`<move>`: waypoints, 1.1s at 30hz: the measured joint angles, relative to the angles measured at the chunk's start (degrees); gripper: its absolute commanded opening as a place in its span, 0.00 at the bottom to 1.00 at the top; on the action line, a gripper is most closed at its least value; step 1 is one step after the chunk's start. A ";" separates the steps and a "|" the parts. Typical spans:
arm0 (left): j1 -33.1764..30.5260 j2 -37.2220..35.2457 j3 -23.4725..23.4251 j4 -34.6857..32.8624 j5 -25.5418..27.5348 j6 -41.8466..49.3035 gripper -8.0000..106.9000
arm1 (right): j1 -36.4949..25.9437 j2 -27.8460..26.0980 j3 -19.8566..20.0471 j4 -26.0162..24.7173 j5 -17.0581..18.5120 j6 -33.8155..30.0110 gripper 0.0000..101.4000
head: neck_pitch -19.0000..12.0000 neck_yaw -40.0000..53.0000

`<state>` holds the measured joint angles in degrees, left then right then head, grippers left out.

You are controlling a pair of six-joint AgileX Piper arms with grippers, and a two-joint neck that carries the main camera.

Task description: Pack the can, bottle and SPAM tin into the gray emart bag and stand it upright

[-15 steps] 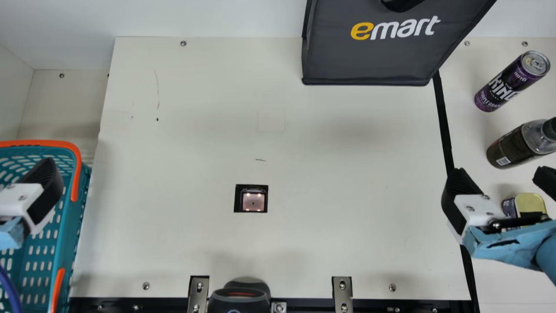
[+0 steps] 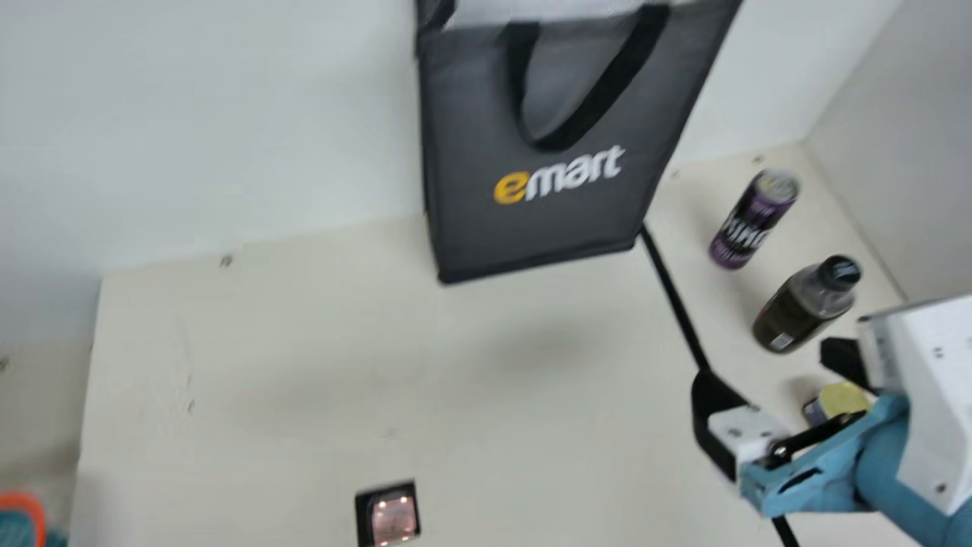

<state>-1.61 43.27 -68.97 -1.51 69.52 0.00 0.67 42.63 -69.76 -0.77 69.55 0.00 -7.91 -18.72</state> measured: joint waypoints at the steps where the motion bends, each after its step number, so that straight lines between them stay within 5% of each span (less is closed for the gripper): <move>1: 0.00 0.00 0.00 0.00 0.00 0.00 0.85 | 0.00 0.00 0.00 0.00 0.00 0.00 0.94 | -0.62 -0.97; 33: 0.00 0.00 0.00 0.00 0.00 0.00 0.85 | 0.00 0.00 0.00 0.00 -0.07 0.00 0.94 | -0.79 -1.23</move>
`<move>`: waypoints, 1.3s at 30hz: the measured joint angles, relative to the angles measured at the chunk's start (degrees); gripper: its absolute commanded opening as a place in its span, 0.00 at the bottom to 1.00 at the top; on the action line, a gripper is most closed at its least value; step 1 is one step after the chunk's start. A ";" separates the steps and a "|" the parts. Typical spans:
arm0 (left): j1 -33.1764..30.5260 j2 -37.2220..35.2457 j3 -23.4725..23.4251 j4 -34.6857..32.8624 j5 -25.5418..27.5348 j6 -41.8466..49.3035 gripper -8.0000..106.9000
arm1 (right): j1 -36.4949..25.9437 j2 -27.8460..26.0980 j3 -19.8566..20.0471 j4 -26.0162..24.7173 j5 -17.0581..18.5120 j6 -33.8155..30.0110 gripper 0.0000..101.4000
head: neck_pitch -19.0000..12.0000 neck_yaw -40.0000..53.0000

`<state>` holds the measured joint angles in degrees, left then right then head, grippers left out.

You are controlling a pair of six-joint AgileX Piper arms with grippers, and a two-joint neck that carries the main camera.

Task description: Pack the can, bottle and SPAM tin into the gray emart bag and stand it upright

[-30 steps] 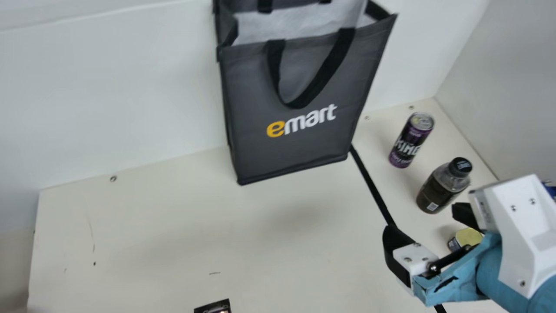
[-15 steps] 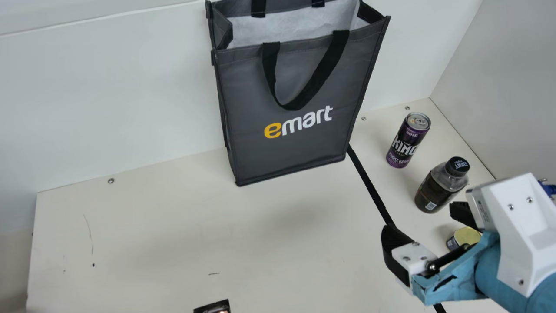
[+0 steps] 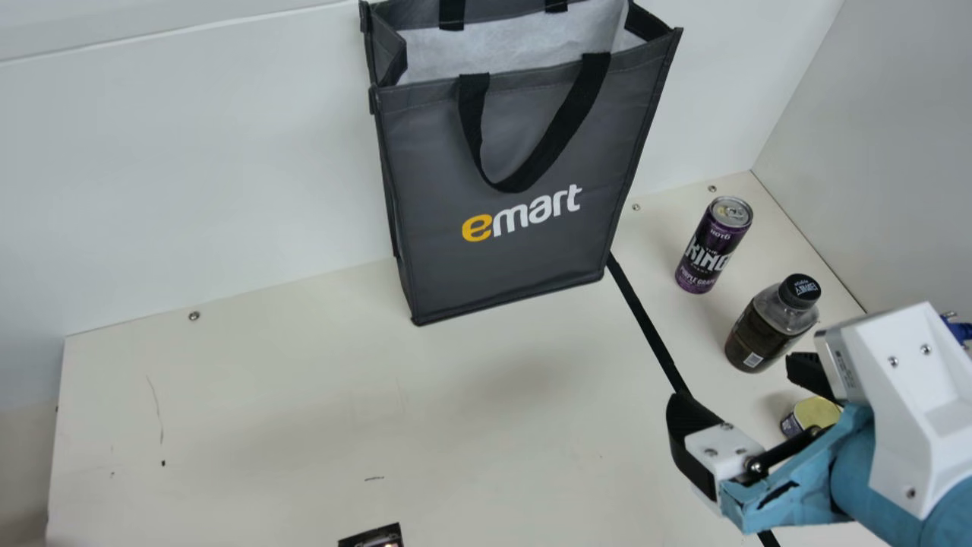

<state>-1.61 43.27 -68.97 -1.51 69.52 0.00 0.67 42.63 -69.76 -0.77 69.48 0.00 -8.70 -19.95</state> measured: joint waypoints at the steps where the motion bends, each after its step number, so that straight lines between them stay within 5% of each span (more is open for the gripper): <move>1: 0.00 0.00 0.00 0.00 0.00 0.00 0.85 | 0.00 0.00 0.00 0.00 0.00 0.00 0.94 | 0.00 0.09; 17: 0.00 0.00 0.00 0.00 0.00 0.00 0.85 | 0.38 1.45 -1.69 0.77 0.36 -0.91 0.94 | 0.00 0.09; 39: 0.00 0.00 0.00 0.00 0.00 0.00 0.85 | -1.47 11.39 -12.07 2.03 0.36 -9.21 0.94 | 0.00 0.09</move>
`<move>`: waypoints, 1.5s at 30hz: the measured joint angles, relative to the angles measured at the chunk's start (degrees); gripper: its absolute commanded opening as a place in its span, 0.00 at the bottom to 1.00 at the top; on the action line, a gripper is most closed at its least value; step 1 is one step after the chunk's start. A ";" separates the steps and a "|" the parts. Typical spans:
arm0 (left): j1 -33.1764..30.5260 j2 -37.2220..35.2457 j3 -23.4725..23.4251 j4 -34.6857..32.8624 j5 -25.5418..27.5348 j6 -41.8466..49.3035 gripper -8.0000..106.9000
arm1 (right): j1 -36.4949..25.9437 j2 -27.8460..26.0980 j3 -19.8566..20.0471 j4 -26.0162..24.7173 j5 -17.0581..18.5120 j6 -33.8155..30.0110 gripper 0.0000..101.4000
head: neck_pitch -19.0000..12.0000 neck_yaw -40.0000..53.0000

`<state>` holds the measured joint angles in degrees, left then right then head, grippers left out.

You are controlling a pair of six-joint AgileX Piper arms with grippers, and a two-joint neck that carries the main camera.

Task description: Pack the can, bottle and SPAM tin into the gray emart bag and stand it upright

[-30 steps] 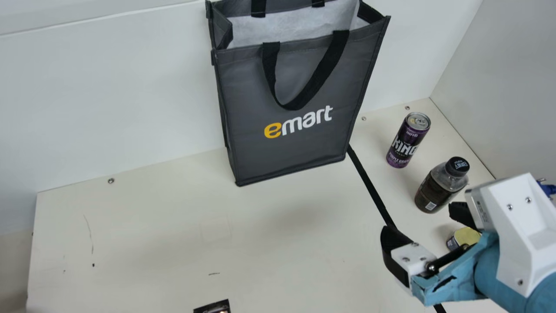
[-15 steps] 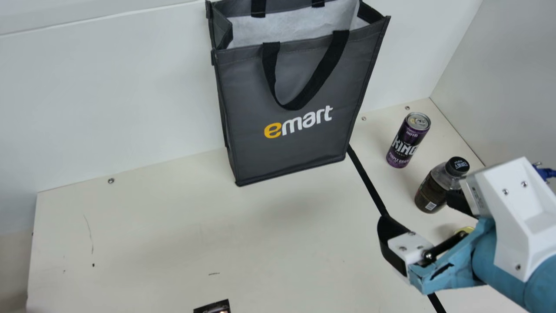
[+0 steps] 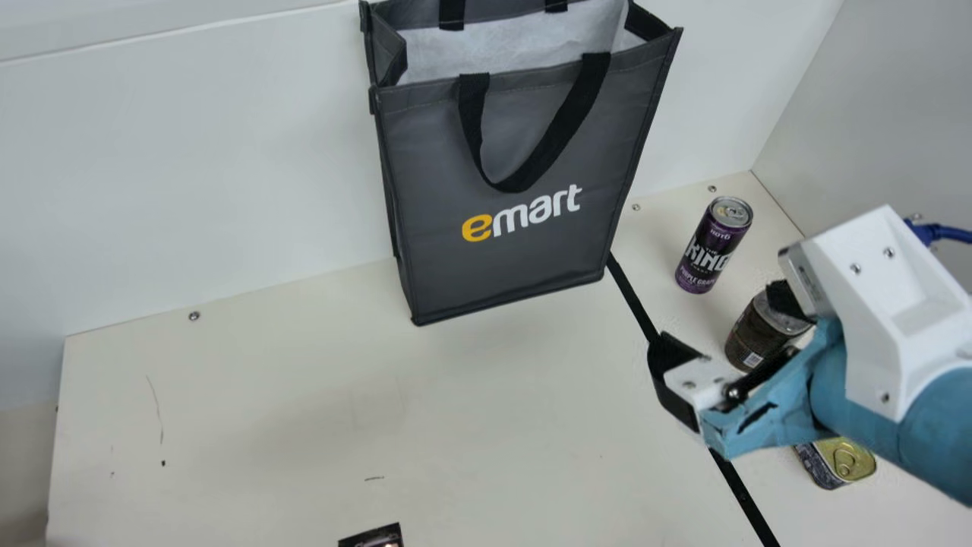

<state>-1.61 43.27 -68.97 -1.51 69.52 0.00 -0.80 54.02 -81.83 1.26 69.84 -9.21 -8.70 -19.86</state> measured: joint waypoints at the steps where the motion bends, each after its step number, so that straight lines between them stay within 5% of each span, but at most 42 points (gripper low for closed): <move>1: 0.00 0.00 0.00 0.00 0.00 0.00 0.85 | -0.29 0.67 -0.63 0.18 0.00 -0.44 0.94 | 0.00 0.00; 45: 0.00 0.00 0.00 0.00 0.00 0.00 0.85 | -5.49 27.79 -30.80 7.19 0.02 -20.46 0.94 | 0.00 0.00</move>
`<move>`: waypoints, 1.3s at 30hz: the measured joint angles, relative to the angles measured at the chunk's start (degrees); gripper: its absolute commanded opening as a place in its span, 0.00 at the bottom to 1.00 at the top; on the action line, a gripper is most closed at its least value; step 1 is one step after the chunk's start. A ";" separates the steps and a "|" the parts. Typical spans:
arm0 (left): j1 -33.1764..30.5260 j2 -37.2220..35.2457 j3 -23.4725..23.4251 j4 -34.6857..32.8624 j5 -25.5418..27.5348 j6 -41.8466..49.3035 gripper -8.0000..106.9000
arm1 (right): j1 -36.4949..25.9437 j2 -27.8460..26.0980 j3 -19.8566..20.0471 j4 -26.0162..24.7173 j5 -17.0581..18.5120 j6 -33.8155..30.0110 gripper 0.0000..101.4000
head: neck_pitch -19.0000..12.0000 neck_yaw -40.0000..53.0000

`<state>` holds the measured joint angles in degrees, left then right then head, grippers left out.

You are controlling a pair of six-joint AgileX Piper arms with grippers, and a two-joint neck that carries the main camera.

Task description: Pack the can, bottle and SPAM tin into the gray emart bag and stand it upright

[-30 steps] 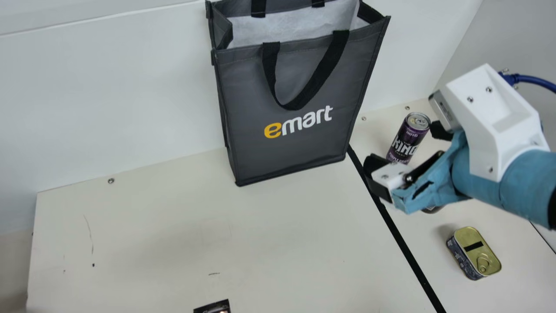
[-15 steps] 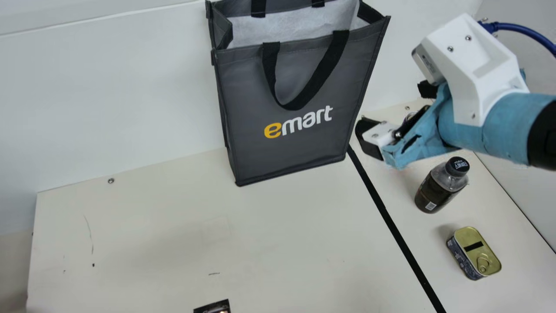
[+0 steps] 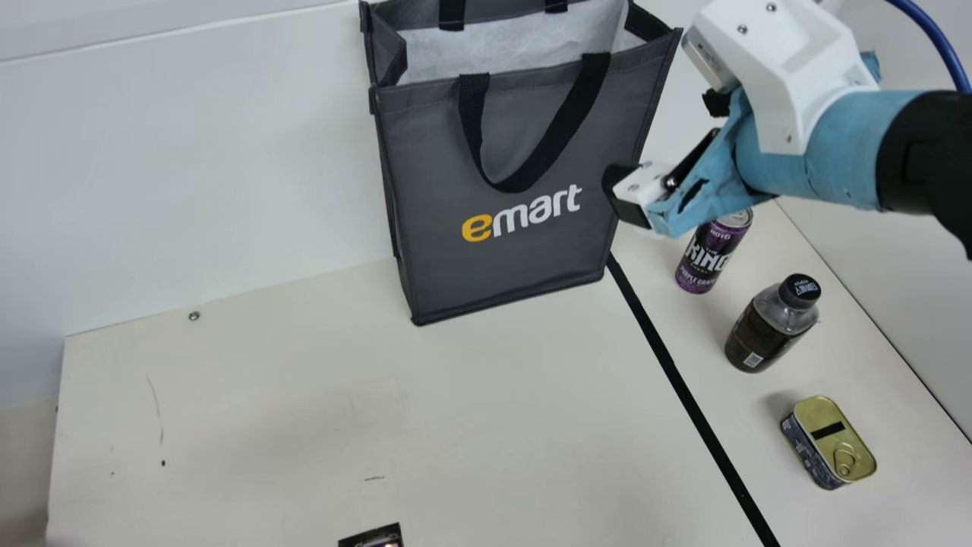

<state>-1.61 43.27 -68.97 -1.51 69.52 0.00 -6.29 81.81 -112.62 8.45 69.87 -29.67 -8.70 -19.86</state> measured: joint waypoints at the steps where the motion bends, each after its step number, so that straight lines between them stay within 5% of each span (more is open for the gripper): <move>1: 0.00 0.00 0.00 0.00 0.00 0.00 0.85 | 0.14 0.53 -0.75 0.12 0.01 -0.56 0.94 | 0.00 0.00; 16: 0.00 0.00 0.00 0.00 0.00 0.00 0.85 | 2.15 6.20 -9.02 2.07 0.12 -8.47 0.94 | 0.00 0.00; 39: 0.00 0.00 0.00 0.00 0.00 0.00 0.85 | 4.96 12.54 -15.45 7.02 0.01 -21.23 0.94 | 0.00 -0.09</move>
<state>-1.61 43.27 -68.97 -1.51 69.52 0.00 -1.33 94.35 -128.08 15.47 69.88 -50.90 -8.70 -19.95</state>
